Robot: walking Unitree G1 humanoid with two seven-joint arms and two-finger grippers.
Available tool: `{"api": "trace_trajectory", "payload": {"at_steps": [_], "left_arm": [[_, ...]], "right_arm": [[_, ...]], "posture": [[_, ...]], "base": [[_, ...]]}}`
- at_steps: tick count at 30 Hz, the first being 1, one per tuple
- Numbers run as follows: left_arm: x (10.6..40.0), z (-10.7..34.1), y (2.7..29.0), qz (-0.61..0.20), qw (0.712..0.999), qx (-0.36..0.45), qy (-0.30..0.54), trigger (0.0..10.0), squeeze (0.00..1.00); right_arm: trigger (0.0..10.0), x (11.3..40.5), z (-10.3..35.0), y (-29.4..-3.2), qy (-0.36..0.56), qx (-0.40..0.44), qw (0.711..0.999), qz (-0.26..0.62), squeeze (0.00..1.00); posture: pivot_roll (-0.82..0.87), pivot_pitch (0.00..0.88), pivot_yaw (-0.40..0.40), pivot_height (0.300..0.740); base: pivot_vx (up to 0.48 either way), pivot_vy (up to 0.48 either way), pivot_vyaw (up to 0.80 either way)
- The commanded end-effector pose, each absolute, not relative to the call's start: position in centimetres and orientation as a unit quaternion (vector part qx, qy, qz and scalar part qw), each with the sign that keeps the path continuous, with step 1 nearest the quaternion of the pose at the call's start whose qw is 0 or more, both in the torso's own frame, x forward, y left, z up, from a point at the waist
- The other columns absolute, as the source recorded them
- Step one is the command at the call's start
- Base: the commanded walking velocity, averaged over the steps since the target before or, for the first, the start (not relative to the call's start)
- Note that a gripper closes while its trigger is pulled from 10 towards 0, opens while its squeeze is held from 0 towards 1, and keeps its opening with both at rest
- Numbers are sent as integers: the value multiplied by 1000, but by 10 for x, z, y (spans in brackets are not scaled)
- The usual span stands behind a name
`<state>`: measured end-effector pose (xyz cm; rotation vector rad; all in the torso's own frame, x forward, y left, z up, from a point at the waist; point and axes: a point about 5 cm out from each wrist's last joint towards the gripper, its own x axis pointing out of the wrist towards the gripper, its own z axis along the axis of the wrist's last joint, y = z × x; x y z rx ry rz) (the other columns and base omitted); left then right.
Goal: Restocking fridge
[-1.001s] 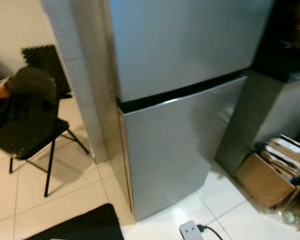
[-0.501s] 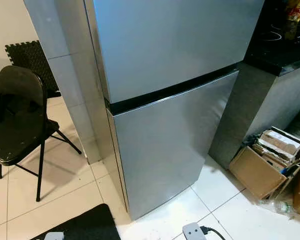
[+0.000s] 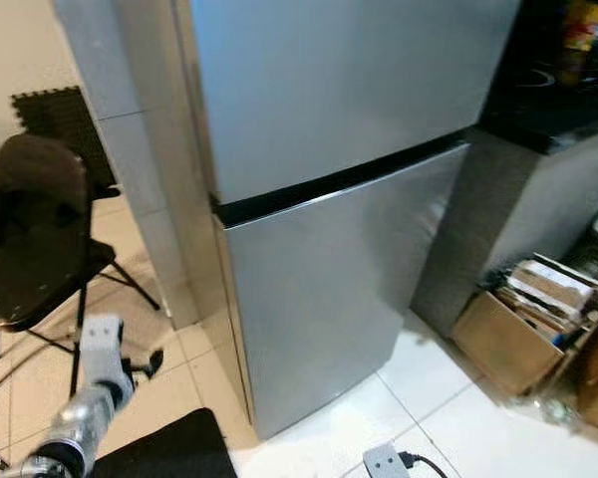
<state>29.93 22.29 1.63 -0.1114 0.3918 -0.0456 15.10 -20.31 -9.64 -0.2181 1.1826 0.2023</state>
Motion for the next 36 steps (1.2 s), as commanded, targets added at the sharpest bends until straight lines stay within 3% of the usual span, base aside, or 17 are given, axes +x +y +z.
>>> {"api": "trace_trajectory", "payload": {"at_steps": [1, 10, 18, 21, 25, 31, 36], "left_arm": [[308, 30, 232, -28, 984, -51, 166, 10000, 0], [349, 97, 211, -198, 978, -57, 33, 10000, 0], [354, 118, 207, -326, 944, -47, 24, 10000, 0], [352, 119, 212, -343, 938, -43, 34, 10000, 0], [350, 123, 219, -366, 929, -22, 49, 10000, 0], [358, 149, 240, -333, 943, 8, 20, 10000, 0], [359, 154, 231, -371, 929, 3, 8, 10000, 0]], "right_arm": [[10000, 153, -96, -203, 552, -105, 822, 95, 0], [10000, 151, -97, -202, 556, -110, 819, 96, 0], [10000, 148, -98, -201, 559, -107, 818, 82, 0], [10000, 147, -98, -201, 559, -106, 818, 79, 0], [10000, 122, -104, -214, 571, -109, 810, 79, 0], [10000, 116, -104, -220, 575, -110, 807, 77, 0], [10000, 113, -105, -222, 575, -113, 806, 76, 0]], "posture": [[-5, 0, 7, 740], [-25, 0, 9, 740], [-50, 0, 23, 740], [-52, 0, 24, 740], [-49, 0, 22, 740], [-44, 0, 16, 740], [-62, 0, 26, 740]], "base": [[0, 0, 0], [0, 0, 0], [0, 0, 0], [0, 0, 0], [0, 0, 0], [0, 0, 0], [0, 0, 0]]}}
